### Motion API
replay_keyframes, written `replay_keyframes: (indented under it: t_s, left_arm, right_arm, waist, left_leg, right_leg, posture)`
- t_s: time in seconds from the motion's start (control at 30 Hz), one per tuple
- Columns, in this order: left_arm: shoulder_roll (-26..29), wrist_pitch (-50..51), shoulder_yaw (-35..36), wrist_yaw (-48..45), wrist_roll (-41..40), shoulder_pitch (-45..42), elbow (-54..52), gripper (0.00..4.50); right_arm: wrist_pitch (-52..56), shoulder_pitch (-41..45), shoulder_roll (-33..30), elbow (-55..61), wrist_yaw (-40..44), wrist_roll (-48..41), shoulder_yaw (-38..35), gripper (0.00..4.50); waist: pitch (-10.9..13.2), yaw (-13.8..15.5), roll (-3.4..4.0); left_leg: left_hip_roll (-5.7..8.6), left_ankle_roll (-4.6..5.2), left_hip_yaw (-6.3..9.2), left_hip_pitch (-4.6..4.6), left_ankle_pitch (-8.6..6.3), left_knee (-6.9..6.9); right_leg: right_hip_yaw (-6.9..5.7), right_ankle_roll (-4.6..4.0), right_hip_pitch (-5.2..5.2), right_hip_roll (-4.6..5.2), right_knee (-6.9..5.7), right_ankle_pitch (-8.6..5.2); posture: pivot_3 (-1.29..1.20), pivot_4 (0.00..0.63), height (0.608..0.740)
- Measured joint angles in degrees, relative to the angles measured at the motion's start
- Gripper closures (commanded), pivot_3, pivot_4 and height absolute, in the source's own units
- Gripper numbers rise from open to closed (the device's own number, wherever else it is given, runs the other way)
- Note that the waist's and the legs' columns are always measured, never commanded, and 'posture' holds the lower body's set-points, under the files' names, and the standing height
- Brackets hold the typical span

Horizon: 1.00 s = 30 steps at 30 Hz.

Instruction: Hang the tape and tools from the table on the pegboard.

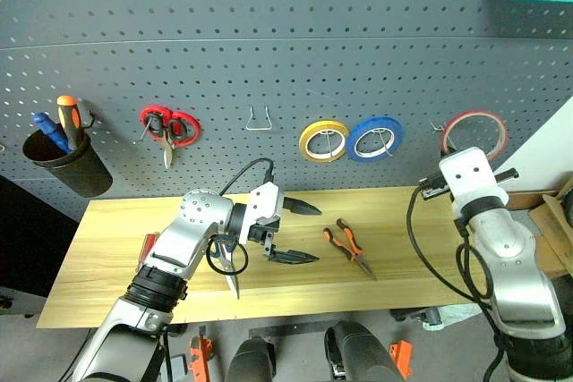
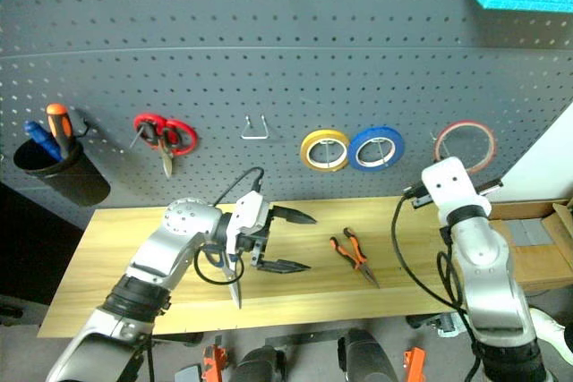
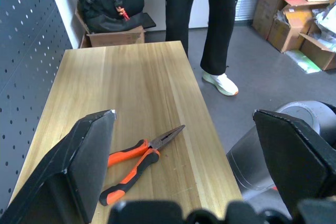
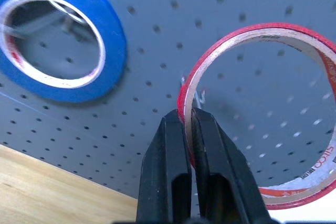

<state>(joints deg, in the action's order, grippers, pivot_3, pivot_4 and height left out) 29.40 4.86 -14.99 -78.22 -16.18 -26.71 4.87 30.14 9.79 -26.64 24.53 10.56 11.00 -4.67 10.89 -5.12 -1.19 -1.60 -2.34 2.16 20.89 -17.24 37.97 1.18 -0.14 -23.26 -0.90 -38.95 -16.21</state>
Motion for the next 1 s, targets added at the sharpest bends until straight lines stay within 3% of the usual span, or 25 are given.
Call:
replay_keyframes:
  t_s: [0.33,0.6,1.0]
  left_arm:
    - [0.9,-0.1,0.0,0.1,0.0,0.1,0.0,0.00]
    - [1.3,-0.5,0.0,0.1,0.3,0.1,0.3,0.00]
    - [3.7,-3.0,2.4,1.1,0.5,1.7,2.4,0.00]
  right_arm:
    - [-4.4,2.9,4.5,-7.7,3.6,-10.1,-3.6,4.47]
    - [-5.2,4.1,5.2,-12.3,4.2,-13.0,-3.6,4.47]
    - [-5.0,0.6,5.1,-9.3,4.6,-15.1,-3.2,0.35]
  waist:
    - [0.1,0.0,0.09]
    - [0.1,0.1,0.13]
    - [0.3,0.1,0.24]
  left_leg:
    - [-0.03,0.00,0.00,-0.02,0.00,0.01]
    - [-0.05,0.01,0.00,0.00,0.00,0.00]
    - [-0.09,0.01,0.06,0.00,0.00,-0.02]
  right_leg:
    - [-0.01,-0.01,0.00,0.00,-0.05,0.00]
    - [0.01,-0.01,0.00,0.05,-0.03,0.00]
    - [0.01,-0.01,-0.04,0.09,-0.03,0.00]
  posture:
    - [-0.14,0.194,0.740]
    - [-0.14,0.195,0.740]
    - [-0.13,0.207,0.740]
